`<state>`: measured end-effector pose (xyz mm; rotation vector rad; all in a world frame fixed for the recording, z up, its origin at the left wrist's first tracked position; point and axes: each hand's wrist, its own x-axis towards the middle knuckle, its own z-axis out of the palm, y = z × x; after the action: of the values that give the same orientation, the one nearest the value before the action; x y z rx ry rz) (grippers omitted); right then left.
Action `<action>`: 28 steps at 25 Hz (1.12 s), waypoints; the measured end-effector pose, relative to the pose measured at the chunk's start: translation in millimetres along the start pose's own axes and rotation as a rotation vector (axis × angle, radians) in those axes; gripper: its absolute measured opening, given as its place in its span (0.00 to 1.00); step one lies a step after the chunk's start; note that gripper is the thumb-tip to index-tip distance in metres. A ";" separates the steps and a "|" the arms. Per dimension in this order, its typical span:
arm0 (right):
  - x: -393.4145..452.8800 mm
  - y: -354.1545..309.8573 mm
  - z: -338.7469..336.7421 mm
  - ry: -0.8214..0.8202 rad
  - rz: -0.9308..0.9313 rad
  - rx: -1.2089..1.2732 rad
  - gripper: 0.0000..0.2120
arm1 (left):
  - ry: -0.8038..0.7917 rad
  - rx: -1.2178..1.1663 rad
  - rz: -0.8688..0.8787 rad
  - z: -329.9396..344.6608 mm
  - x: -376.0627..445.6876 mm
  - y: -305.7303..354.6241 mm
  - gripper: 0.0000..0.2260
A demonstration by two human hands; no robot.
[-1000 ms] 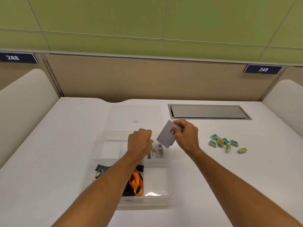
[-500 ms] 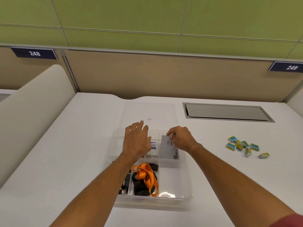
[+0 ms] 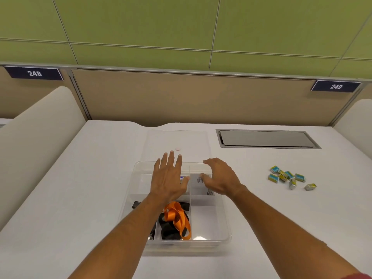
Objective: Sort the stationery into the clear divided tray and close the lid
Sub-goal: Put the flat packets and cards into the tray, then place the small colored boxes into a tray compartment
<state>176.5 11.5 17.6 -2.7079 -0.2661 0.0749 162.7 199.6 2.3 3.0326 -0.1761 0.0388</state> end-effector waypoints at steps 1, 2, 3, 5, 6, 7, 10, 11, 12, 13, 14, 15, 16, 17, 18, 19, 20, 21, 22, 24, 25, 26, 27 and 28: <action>-5.5 1.7 -1.6 0.011 -0.006 -0.047 0.31 | 0.003 -0.005 0.007 0.5 -0.9 2.8 0.39; -11.1 3.9 -3.1 0.013 0.000 -0.084 0.34 | 0.007 -0.011 0.015 0.9 -1.8 6.3 0.40; -17.1 6.9 -4.4 0.014 0.012 -0.116 0.36 | 0.014 -0.010 0.026 1.0 -2.3 10.3 0.40; -30.2 14.5 -7.3 0.036 0.043 -0.159 0.41 | 0.029 -0.013 0.054 0.7 -3.8 20.0 0.40; -37.2 19.0 -9.3 0.053 0.057 -0.173 0.42 | 0.037 -0.018 0.073 0.6 -4.5 26.1 0.40; -43.9 24.5 -11.4 0.066 0.072 -0.182 0.43 | 0.038 -0.023 0.090 0.3 -4.6 32.7 0.40; -65.0 42.8 -19.3 0.100 0.131 -0.194 0.43 | 0.023 -0.021 0.141 -2.7 -5.3 57.2 0.39; -70.9 50.0 -22.5 0.109 0.151 -0.199 0.44 | 0.021 -0.023 0.158 -3.8 -5.3 66.6 0.39; -76.1 57.0 -25.6 0.115 0.171 -0.205 0.44 | 0.018 -0.026 0.175 -4.2 -5.2 76.3 0.39; -81.0 64.8 -28.6 0.118 0.191 -0.213 0.44 | 0.014 -0.027 0.192 -4.1 -4.9 86.6 0.39; -85.2 72.8 -31.3 0.119 0.209 -0.218 0.44 | 0.011 -0.029 0.204 -3.1 -4.9 96.8 0.39; -89.7 81.8 -35.0 0.122 0.224 -0.218 0.44 | 0.010 -0.032 0.214 -1.5 -4.8 108.3 0.39; -93.4 90.4 -38.4 0.125 0.237 -0.213 0.45 | 0.009 -0.035 0.221 0.4 -4.7 118.9 0.39; -96.8 99.5 -41.2 0.127 0.247 -0.208 0.45 | 0.008 -0.035 0.227 2.3 -3.9 129.2 0.38; -100.7 109.2 -44.2 0.129 0.256 -0.206 0.45 | 0.004 -0.036 0.232 4.5 -3.5 139.7 0.38; -104.5 119.8 -46.8 0.129 0.266 -0.205 0.45 | 0.000 -0.038 0.235 6.9 -3.0 150.9 0.39; -108.2 131.9 -50.2 0.132 0.273 -0.206 0.44 | -0.004 -0.040 0.235 9.5 -2.9 163.1 0.39; -110.7 143.3 -53.1 0.135 0.279 -0.209 0.44 | -0.008 -0.038 0.235 12.1 -2.5 173.6 0.39; -113.2 154.1 -56.3 0.141 0.286 -0.213 0.43 | -0.017 -0.039 0.234 14.6 -1.8 184.0 0.38; -116.9 176.5 -63.0 0.144 0.305 -0.218 0.41 | -0.035 -0.048 0.233 20.7 0.7 204.2 0.38; -118.3 188.9 -66.5 0.138 0.316 -0.218 0.41 | -0.042 -0.052 0.234 24.3 2.2 214.9 0.38; -119.0 200.4 -69.0 0.135 0.324 -0.219 0.41 | -0.048 -0.054 0.234 27.5 3.1 224.3 0.38; -119.2 211.2 -70.7 0.138 0.328 -0.221 0.41 | -0.052 -0.058 0.231 30.3 3.9 233.0 0.38; -119.1 222.1 -72.2 0.137 0.333 -0.218 0.41 | -0.059 -0.062 0.227 33.4 5.4 241.8 0.38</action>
<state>105.2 -239.7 -6.2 -2.9308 0.2317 -0.0472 140.5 -43.4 -6.1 2.9384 -0.5148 -0.0373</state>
